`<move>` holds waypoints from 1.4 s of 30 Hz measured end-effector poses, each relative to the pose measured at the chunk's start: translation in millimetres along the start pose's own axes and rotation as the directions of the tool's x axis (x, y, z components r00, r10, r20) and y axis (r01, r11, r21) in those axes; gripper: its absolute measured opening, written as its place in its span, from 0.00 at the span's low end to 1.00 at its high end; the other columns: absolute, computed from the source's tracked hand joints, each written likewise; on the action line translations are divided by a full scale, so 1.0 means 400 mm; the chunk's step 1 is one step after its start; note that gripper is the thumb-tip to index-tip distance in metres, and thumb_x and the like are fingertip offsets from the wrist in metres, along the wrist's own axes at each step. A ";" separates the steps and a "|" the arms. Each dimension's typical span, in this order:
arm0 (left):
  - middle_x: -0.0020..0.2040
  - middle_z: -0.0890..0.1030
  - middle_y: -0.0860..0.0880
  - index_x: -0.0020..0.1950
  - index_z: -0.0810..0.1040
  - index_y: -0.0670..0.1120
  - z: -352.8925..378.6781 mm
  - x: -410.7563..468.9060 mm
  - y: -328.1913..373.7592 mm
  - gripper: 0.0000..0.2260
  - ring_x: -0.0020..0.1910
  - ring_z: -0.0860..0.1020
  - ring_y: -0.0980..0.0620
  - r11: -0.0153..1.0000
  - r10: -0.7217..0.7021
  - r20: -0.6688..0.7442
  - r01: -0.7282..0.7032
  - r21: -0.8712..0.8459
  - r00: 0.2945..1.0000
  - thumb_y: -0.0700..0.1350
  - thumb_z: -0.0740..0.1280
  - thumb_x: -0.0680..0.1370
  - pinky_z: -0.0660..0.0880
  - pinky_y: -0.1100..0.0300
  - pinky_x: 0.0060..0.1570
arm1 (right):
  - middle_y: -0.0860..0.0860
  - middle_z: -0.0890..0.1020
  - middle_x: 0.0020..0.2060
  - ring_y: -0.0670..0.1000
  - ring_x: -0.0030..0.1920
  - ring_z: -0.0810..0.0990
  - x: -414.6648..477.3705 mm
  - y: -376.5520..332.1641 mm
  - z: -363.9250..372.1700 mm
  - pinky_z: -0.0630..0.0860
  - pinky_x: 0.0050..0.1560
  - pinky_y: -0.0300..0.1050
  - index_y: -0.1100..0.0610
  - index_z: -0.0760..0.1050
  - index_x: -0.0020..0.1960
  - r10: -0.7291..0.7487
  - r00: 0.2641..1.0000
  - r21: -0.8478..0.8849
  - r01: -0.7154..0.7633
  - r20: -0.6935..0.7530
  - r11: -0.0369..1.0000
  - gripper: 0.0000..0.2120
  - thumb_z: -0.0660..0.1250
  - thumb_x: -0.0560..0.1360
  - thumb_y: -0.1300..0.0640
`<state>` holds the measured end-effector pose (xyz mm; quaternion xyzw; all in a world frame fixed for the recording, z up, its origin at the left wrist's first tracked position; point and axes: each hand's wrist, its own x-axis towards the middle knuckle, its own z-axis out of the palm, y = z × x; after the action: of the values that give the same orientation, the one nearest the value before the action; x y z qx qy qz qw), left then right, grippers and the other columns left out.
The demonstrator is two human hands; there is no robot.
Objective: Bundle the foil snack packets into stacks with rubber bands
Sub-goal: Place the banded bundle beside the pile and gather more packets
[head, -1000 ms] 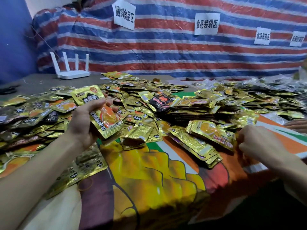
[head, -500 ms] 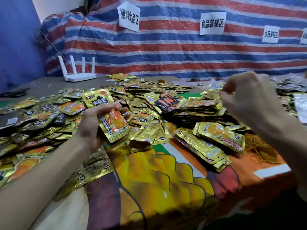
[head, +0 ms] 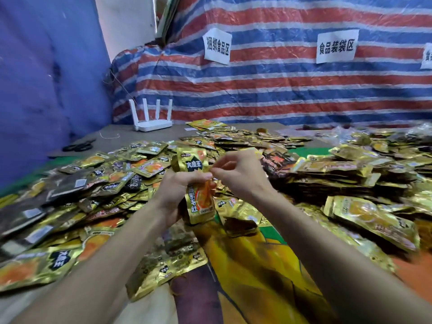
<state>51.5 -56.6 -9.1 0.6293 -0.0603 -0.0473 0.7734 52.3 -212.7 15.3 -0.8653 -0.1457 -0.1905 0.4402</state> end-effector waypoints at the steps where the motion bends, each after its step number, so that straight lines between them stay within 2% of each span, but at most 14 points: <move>1: 0.40 0.83 0.38 0.41 0.85 0.36 -0.006 0.003 0.001 0.09 0.33 0.82 0.44 0.999 0.010 -0.050 -0.008 0.044 0.999 0.40 0.76 0.65 0.81 0.52 0.38 | 0.48 0.83 0.36 0.42 0.35 0.80 0.001 0.012 0.015 0.74 0.36 0.36 0.58 0.85 0.47 0.019 1.000 0.049 -0.020 0.011 0.999 0.03 0.73 0.76 0.58; 3: 0.37 0.83 0.36 0.39 0.84 0.34 -0.017 0.012 0.003 0.04 0.31 0.82 0.43 0.994 0.011 -0.131 0.003 0.107 0.991 0.36 0.76 0.68 0.82 0.51 0.34 | 0.46 0.84 0.33 0.41 0.34 0.81 -0.006 0.040 0.041 0.76 0.36 0.36 0.56 0.85 0.45 0.052 0.997 0.140 -0.059 0.054 0.988 0.03 0.75 0.74 0.57; 8: 0.44 0.84 0.33 0.62 0.72 0.27 -0.033 0.024 -0.002 0.24 0.37 0.83 0.39 0.969 -0.030 -0.115 0.057 0.239 0.993 0.35 0.75 0.70 0.81 0.41 0.46 | 0.55 0.83 0.34 0.45 0.33 0.78 -0.019 0.071 0.044 0.74 0.33 0.37 0.62 0.83 0.43 0.138 0.966 0.262 -0.195 0.219 0.945 0.06 0.74 0.76 0.59; 12: 0.37 0.85 0.39 0.44 0.80 0.34 -0.028 0.037 -0.017 0.02 0.32 0.83 0.44 0.948 0.072 -0.119 -0.031 0.315 0.990 0.30 0.70 0.73 0.83 0.48 0.36 | 0.52 0.80 0.31 0.49 0.34 0.73 -0.024 0.060 0.010 0.69 0.38 0.40 0.62 0.79 0.37 0.157 0.896 0.648 -0.413 0.416 0.640 0.08 0.65 0.73 0.67; 14: 0.33 0.84 0.45 0.50 0.78 0.34 -0.024 0.034 -0.019 0.07 0.30 0.83 0.48 0.942 0.102 -0.102 -0.063 0.331 0.989 0.29 0.70 0.73 0.80 0.57 0.29 | 0.53 0.81 0.32 0.50 0.35 0.76 -0.031 0.052 -0.006 0.72 0.44 0.42 0.58 0.79 0.31 0.113 0.880 0.742 -0.452 0.460 0.496 0.08 0.65 0.66 0.61; 17: 0.35 0.85 0.43 0.56 0.75 0.33 -0.020 0.032 -0.023 0.13 0.32 0.84 0.45 0.942 0.116 -0.095 -0.079 0.328 0.989 0.30 0.71 0.73 0.80 0.56 0.32 | 0.55 0.79 0.33 0.53 0.37 0.80 -0.034 0.052 -0.011 0.76 0.55 0.48 0.59 0.78 0.30 0.064 0.900 0.859 -0.432 0.432 0.276 0.09 0.62 0.66 0.60; 19: 0.36 0.83 0.38 0.54 0.75 0.33 -0.019 0.033 -0.022 0.11 0.32 0.82 0.42 0.948 0.124 -0.078 -0.095 0.304 0.989 0.29 0.69 0.73 0.80 0.52 0.35 | 0.55 0.82 0.35 0.53 0.37 0.82 -0.034 0.056 -0.007 0.77 0.59 0.52 0.62 0.83 0.36 0.036 0.907 0.890 -0.418 0.419 0.182 0.12 0.60 0.67 0.62; 21: 0.35 0.81 0.37 0.49 0.78 0.34 -0.019 0.037 -0.023 0.06 0.32 0.80 0.42 0.958 0.128 -0.059 -0.108 0.264 0.990 0.28 0.68 0.73 0.80 0.52 0.35 | 0.53 0.84 0.38 0.50 0.34 0.80 -0.035 0.055 -0.001 0.82 0.51 0.49 0.61 0.86 0.47 -0.005 0.915 0.907 -0.398 0.403 0.134 0.15 0.62 0.68 0.64; 25: 0.37 0.83 0.40 0.44 0.83 0.39 -0.012 0.027 -0.023 0.05 0.33 0.81 0.45 0.968 0.137 0.044 -0.143 0.206 0.990 0.32 0.71 0.71 0.80 0.54 0.34 | 0.55 0.86 0.54 0.46 0.30 0.78 -0.033 0.064 0.023 0.80 0.32 0.39 0.51 0.80 0.64 -0.017 0.919 0.879 -0.371 0.394 0.299 0.22 0.71 0.71 0.63; 29: 0.36 0.82 0.45 0.57 0.80 0.40 -0.010 0.033 -0.033 0.15 0.34 0.81 0.46 0.976 0.182 -0.050 -0.174 0.127 0.982 0.34 0.72 0.70 0.80 0.53 0.32 | 0.58 0.86 0.54 0.54 0.39 0.86 -0.037 0.075 0.025 0.83 0.36 0.47 0.49 0.77 0.68 0.034 0.951 0.802 -0.280 0.309 0.527 0.28 0.76 0.69 0.58; 33: 0.50 0.80 0.40 0.68 0.72 0.62 -0.033 0.050 -0.026 0.35 0.41 0.82 0.44 0.945 0.306 -0.227 -0.323 -0.043 0.925 0.30 0.71 0.71 0.81 0.48 0.38 | 0.54 0.86 0.51 0.55 0.47 0.87 -0.048 0.082 0.034 0.85 0.44 0.55 0.52 0.77 0.70 0.081 0.974 0.575 -0.190 0.210 0.796 0.31 0.80 0.69 0.59; 36: 0.39 0.81 0.46 0.62 0.77 0.60 -0.035 0.047 -0.018 0.31 0.36 0.81 0.46 0.908 0.388 -0.226 -0.412 -0.072 0.894 0.33 0.72 0.65 0.80 0.46 0.39 | 0.49 0.83 0.52 0.51 0.51 0.86 -0.057 0.071 0.057 0.85 0.50 0.54 0.48 0.79 0.67 0.048 0.967 0.425 -0.154 0.249 0.892 0.28 0.81 0.69 0.55; 38: 0.40 0.80 0.47 0.58 0.78 0.59 -0.026 0.041 -0.019 0.26 0.39 0.80 0.46 0.893 0.427 -0.232 -0.448 -0.047 0.874 0.36 0.73 0.66 0.79 0.44 0.43 | 0.43 0.81 0.50 0.50 0.52 0.85 -0.059 0.060 0.066 0.85 0.50 0.50 0.46 0.80 0.65 0.017 0.968 0.375 -0.113 0.252 0.920 0.26 0.81 0.68 0.54; 42: 0.46 0.78 0.46 0.54 0.77 0.59 -0.002 0.028 -0.024 0.20 0.45 0.79 0.44 0.858 0.504 -0.208 -0.513 0.013 0.838 0.43 0.77 0.67 0.77 0.37 0.49 | 0.47 0.79 0.56 0.48 0.53 0.84 -0.061 0.050 0.078 0.83 0.50 0.45 0.49 0.74 0.67 0.021 0.969 0.348 -0.108 0.247 0.931 0.33 0.83 0.66 0.52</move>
<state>62.6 -59.3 -18.5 0.5755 -0.1444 0.2229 0.7735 45.3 -200.7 -27.0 -0.7912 -0.2013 -0.0406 0.5761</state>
